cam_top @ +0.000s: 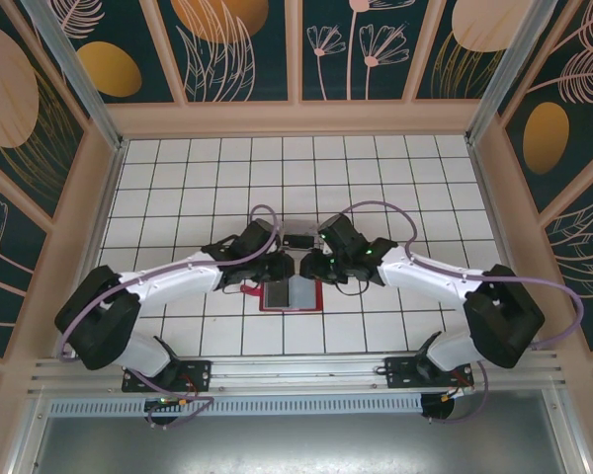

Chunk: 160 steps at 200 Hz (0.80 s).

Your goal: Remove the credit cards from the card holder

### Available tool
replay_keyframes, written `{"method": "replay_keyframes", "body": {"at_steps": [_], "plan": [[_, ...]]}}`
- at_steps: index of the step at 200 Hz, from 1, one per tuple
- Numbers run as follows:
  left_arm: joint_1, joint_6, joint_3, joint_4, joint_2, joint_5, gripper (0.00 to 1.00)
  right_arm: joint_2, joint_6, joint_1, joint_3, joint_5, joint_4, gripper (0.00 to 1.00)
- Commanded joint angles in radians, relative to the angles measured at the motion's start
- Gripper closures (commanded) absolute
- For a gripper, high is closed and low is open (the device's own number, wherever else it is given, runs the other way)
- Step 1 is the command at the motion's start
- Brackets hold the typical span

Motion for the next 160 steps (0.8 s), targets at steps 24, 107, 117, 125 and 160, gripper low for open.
{"method": "replay_keyframes", "body": {"at_steps": [24, 107, 117, 125, 160], "plan": [[0.057, 0.035, -0.117, -0.060, -0.083, -0.010, 0.77, 0.107, 0.027, 0.037, 0.018, -0.076, 0.118, 0.70], [0.075, 0.060, -0.191, -0.043, -0.070, 0.014, 0.79, 0.240, 0.052, 0.066, 0.050, -0.107, 0.172, 0.75], [0.075, 0.063, -0.192, -0.046, -0.062, 0.014, 0.79, 0.248, 0.053, 0.069, 0.052, -0.109, 0.176, 0.76], [0.075, 0.067, -0.193, -0.047, -0.057, 0.015, 0.79, 0.256, 0.053, 0.070, 0.052, -0.111, 0.178, 0.76], [0.076, 0.081, -0.187, -0.068, -0.034, 0.001, 0.79, 0.278, 0.052, 0.072, 0.045, -0.107, 0.181, 0.77]]}}
